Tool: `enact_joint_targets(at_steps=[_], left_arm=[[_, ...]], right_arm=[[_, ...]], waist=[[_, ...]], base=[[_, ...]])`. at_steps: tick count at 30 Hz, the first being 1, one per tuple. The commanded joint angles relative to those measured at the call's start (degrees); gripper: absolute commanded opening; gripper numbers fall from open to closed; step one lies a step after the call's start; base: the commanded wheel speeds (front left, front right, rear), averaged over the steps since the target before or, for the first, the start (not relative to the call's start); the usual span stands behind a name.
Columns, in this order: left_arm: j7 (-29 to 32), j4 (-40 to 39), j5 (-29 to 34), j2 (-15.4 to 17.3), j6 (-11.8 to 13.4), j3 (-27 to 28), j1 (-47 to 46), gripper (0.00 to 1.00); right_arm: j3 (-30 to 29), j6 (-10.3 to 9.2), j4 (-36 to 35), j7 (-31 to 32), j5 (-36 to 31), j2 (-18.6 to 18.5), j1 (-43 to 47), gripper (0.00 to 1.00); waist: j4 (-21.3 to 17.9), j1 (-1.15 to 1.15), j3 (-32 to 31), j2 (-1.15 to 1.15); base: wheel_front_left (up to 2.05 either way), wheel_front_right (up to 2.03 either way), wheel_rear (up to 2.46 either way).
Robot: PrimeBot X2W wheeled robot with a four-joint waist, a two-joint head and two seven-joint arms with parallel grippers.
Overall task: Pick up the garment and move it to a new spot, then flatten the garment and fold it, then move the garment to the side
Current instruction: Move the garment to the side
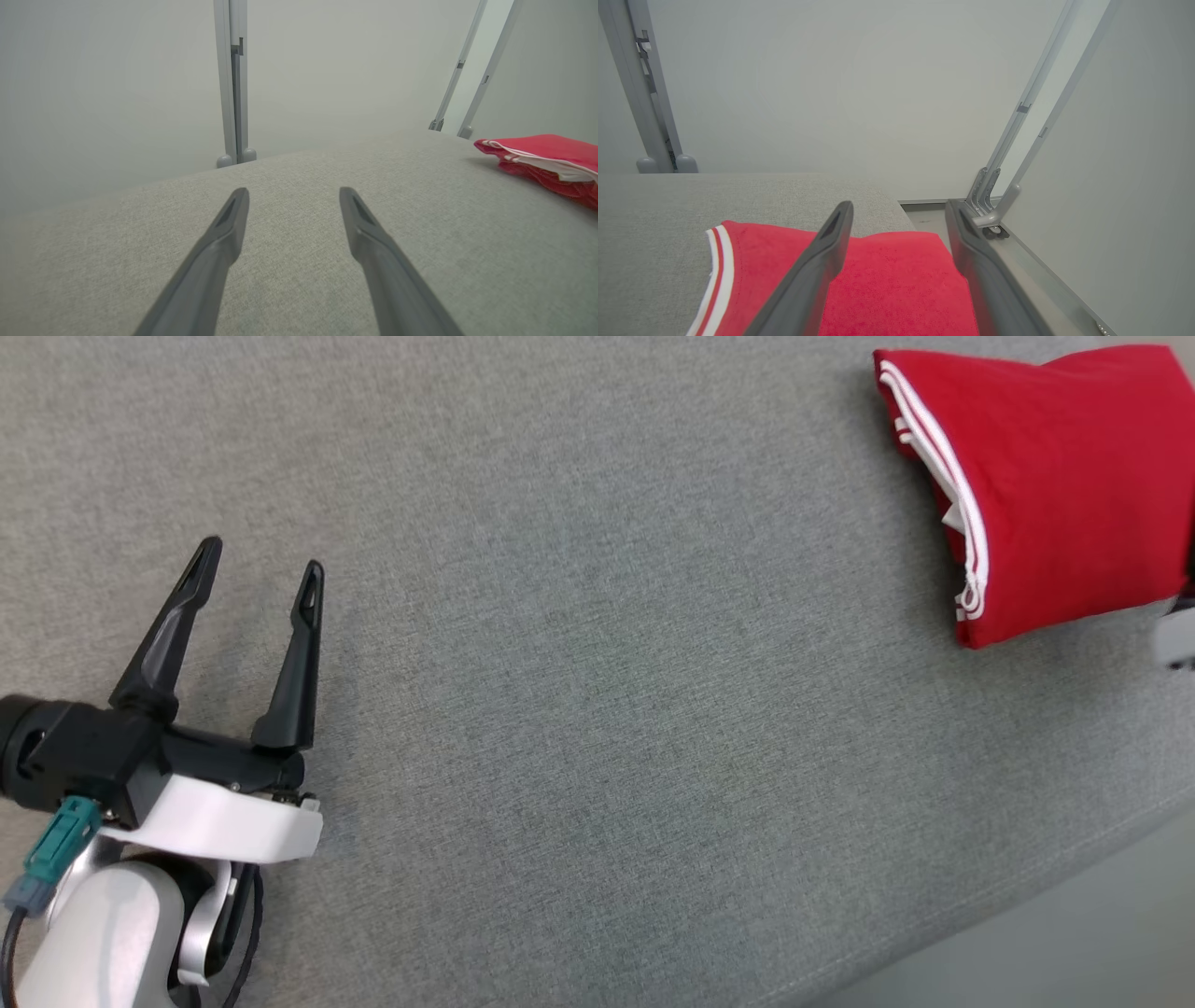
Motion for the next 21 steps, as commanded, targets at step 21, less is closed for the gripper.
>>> enact_joint_targets(at_steps=[21], left_arm=[[-7.4, 5.9, -7.1, -6.5, 3.6, 3.5, 12.0, 1.0]], right_arm=[[10.9, -0.01, -18.5, 2.0, 0.0, 8.8, 21.6, 1.0]], waist=[[13.7, 0.0, -17.1, 0.0]], base=[[0.0, 0.0, 0.0]])
